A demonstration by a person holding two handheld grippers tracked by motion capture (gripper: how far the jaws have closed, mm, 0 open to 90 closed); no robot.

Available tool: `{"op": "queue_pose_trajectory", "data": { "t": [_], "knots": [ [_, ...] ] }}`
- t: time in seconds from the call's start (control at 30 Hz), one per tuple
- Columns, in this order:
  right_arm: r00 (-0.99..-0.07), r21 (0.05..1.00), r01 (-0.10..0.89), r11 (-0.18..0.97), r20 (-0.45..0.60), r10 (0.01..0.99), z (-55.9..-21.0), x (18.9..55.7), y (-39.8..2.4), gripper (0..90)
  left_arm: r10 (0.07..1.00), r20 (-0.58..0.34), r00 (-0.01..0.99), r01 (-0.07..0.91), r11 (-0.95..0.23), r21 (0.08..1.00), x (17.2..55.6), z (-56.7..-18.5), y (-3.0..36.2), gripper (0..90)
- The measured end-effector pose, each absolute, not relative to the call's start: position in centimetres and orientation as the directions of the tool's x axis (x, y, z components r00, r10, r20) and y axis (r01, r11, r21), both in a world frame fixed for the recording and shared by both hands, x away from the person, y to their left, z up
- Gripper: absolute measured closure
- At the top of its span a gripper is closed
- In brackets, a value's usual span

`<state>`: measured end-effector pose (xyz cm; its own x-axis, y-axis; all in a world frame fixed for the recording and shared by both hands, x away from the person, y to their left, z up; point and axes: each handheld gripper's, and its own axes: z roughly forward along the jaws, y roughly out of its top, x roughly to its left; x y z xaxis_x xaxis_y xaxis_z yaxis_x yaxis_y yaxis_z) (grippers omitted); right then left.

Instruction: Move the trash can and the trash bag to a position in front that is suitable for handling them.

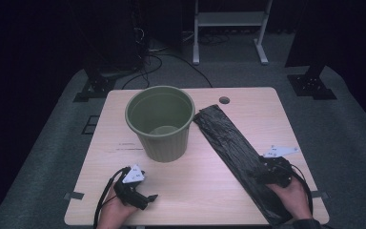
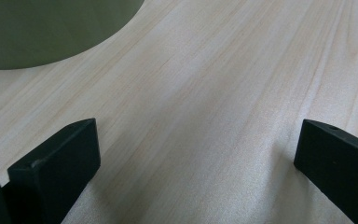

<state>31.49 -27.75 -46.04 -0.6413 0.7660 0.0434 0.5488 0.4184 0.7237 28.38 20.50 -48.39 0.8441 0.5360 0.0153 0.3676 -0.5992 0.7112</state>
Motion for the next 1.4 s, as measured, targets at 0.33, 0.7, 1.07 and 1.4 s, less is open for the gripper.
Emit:
{"op": "queue_pose_trajectory", "data": {
  "t": [0.33, 0.7, 1.07, 1.4],
  "knots": [
    [-0.644, 0.698, 0.558, 0.449, 0.023, 0.765, -47.1, 33.7, -25.6, 17.8, 0.536, 0.015, 0.844, 0.368, -0.599, 0.711, 28.4, -48.4, 20.5, 0.0],
    [-0.641, 0.691, 0.560, 0.456, 0.013, 0.767, -47.5, 33.7, -26.1, 47.5, 0.536, 0.016, 0.844, 0.368, -0.599, 0.711, 28.4, -48.4, 20.5, 0.0],
    [-0.595, 0.688, 0.588, 0.425, 0.013, 0.803, -47.5, 32.8, -28.9, 48.1, 0.536, 0.016, 0.844, 0.368, -0.599, 0.711, 28.4, -48.4, 20.5, 0.0],
    [-0.590, 0.705, 0.578, 0.411, 0.013, 0.808, -47.8, 31.3, -31.0, 43.8, 0.536, 0.016, 0.844, 0.367, -0.600, 0.711, 28.4, -48.4, 20.5, 0.0]
  ]
}}
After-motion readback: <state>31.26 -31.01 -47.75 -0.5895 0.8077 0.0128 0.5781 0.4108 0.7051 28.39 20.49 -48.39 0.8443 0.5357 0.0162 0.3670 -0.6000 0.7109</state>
